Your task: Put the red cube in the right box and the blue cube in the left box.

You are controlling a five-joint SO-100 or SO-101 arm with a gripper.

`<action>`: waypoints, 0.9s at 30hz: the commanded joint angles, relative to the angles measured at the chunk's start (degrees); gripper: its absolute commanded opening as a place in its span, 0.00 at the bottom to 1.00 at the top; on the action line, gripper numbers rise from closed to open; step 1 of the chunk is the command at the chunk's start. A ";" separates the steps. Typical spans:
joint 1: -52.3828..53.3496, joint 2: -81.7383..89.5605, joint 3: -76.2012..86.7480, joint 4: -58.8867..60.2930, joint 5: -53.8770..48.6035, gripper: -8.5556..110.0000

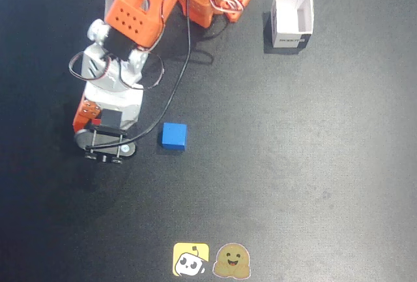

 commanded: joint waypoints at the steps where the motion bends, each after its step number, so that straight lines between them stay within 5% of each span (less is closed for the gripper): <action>1: -1.23 1.49 -0.70 0.09 0.88 0.26; 27: -0.97 -0.18 5.89 -4.57 3.60 0.26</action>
